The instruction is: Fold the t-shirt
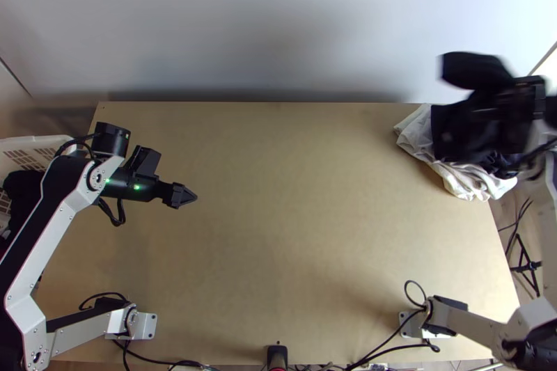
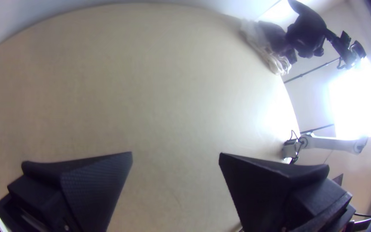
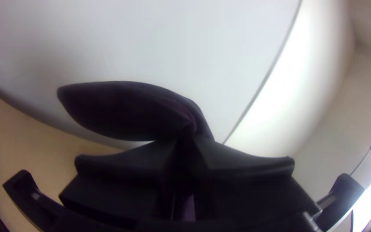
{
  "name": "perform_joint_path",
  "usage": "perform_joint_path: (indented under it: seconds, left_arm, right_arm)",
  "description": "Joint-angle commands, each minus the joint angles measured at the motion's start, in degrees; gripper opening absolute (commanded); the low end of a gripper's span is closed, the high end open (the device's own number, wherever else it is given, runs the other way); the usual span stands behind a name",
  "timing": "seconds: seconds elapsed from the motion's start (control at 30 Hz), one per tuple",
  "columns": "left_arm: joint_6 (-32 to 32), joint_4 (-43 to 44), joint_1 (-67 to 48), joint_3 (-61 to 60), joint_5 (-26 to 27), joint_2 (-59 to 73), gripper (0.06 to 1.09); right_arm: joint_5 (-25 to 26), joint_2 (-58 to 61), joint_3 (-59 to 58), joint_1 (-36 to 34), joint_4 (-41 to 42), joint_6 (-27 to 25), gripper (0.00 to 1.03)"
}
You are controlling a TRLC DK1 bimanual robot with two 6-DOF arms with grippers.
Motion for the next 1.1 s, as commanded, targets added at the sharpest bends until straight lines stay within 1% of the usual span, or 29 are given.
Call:
perform_joint_path:
  seconds: [0.0, 0.1, 0.2, 0.33, 0.4, 0.57, 0.8, 0.97, 1.07]
  left_arm:
    - [0.77, -0.47, 0.42, -1.11, 0.01, -0.24, 1.04]
    - [0.95, -0.73, 1.03, -1.29, 0.01, -0.33, 1.04]
    - [1.12, -0.82, 1.56, -1.55, 0.01, -0.59, 1.04]
    - [1.83, -1.26, 2.7, -1.9, 0.1, -0.94, 1.04]
    - [2.27, -1.7, 3.41, -1.99, 0.01, -1.12, 1.04]
    - [3.85, -2.84, 6.04, -1.9, 0.01, -1.56, 1.04]
    - [7.98, -5.74, 11.84, -1.9, 0.1, -2.17, 1.04]
    - [10.62, -6.89, 15.62, -2.52, 0.36, -2.44, 1.04]
    - [11.05, -6.89, 16.5, -3.04, 0.45, -2.44, 1.04]
  right_arm:
    - [-8.75, 6.18, 10.22, -19.63, 1.08, 0.86, 0.03]
    - [-11.13, 10.66, 15.93, -24.46, 1.08, 1.47, 0.03]
    - [-12.27, 14.7, 19.88, -27.1, 1.08, 1.47, 0.03]
    - [-12.53, 19.89, 22.08, -27.89, 1.78, 1.47, 0.03]
    - [-12.53, 22.53, 23.14, -27.36, 1.96, 2.62, 0.03]
    - [-12.18, 28.5, 22.78, -21.47, 1.96, 6.66, 0.03]
    - [-7.7, 34.04, 21.64, -12.24, 1.96, 10.35, 0.03]
    - [-6.29, 34.66, 19.71, -8.11, 1.96, 12.55, 0.03]
    - [-6.29, 32.55, 16.63, -6.62, 1.87, 13.34, 0.03]
